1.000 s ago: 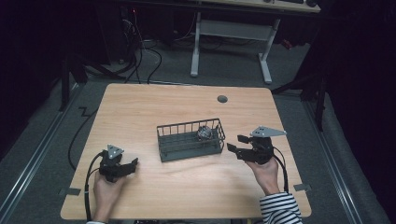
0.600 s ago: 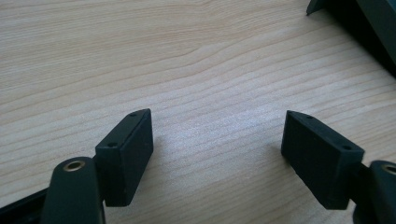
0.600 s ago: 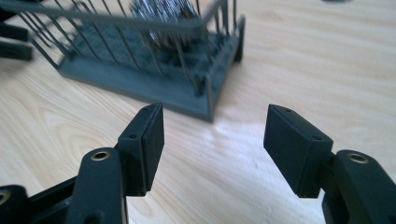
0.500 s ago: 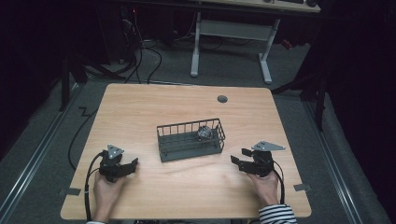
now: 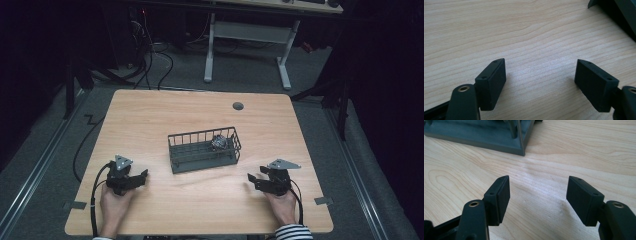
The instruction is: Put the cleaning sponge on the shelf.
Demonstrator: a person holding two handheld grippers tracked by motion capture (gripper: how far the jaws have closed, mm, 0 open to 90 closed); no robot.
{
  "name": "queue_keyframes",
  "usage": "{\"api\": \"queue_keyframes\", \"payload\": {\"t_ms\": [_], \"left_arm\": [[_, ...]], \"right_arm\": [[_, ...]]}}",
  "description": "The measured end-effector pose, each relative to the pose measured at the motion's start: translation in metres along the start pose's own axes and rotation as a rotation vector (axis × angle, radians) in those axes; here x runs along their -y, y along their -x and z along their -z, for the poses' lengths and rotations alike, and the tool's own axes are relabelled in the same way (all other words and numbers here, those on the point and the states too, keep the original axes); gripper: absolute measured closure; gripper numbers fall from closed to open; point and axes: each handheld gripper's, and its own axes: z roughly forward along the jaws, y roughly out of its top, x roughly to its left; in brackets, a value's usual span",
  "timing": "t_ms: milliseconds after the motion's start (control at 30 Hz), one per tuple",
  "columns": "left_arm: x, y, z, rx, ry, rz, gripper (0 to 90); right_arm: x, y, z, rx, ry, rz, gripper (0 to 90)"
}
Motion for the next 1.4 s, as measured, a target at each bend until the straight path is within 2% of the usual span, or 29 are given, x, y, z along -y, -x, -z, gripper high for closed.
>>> {"api": "queue_keyframes", "payload": {"t_ms": [367,767,867,967,1400], "left_arm": [[0.0,0.0,0.0,0.0,0.0,0.0,25.8],[0.0,0.0,0.0,0.0,0.0,0.0,25.8],[0.0,0.0,0.0,0.0,0.0,0.0,25.8],[0.0,0.0,0.0,0.0,0.0,0.0,25.8],[0.0,0.0,0.0,0.001,0.0,0.0,25.7]], "right_arm": [[0.008,-0.001,-0.001,0.023,-0.013,0.001,35.6],[0.01,-0.004,-0.003,0.044,-0.031,0.025,34.6],[0.01,-0.006,-0.003,0.058,-0.038,0.044,34.5],[0.01,-0.01,-0.005,0.088,-0.048,0.086,34.1],[0.01,-0.011,-0.005,0.09,-0.05,0.085,33.7]]}}
